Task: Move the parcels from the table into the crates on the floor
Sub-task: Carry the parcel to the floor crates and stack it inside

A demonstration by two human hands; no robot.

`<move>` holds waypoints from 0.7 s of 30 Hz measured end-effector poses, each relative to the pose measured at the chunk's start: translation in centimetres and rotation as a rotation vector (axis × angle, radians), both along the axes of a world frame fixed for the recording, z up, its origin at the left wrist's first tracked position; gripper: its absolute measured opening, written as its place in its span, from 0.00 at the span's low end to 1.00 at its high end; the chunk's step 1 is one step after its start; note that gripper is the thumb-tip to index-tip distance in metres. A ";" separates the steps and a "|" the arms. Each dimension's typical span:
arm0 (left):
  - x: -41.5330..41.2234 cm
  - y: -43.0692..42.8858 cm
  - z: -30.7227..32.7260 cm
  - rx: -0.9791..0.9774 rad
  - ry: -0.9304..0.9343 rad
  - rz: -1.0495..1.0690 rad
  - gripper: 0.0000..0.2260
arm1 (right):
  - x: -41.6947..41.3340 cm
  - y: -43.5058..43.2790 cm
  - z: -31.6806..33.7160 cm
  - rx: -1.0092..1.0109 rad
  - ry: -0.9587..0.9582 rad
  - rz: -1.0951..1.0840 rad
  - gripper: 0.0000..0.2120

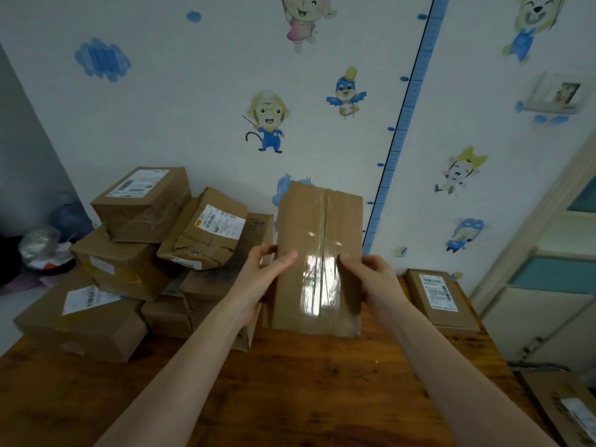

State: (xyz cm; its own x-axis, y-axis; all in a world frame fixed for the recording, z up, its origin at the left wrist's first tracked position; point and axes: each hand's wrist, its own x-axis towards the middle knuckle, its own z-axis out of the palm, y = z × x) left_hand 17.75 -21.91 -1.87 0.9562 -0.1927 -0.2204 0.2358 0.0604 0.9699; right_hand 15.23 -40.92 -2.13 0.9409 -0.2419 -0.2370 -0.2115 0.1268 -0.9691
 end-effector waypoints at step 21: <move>0.0 -0.5 -0.4 0.299 -0.252 0.045 0.19 | 0.7 -0.1 -0.7 0.203 0.088 -0.126 0.17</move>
State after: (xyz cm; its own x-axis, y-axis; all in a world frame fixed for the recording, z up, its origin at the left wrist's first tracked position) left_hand 17.71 -22.40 -2.27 0.9935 -0.1126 -0.0173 -0.0090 -0.2288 0.9734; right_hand 15.91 -41.04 -2.84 0.8800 -0.2954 -0.3720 -0.2635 0.3479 -0.8997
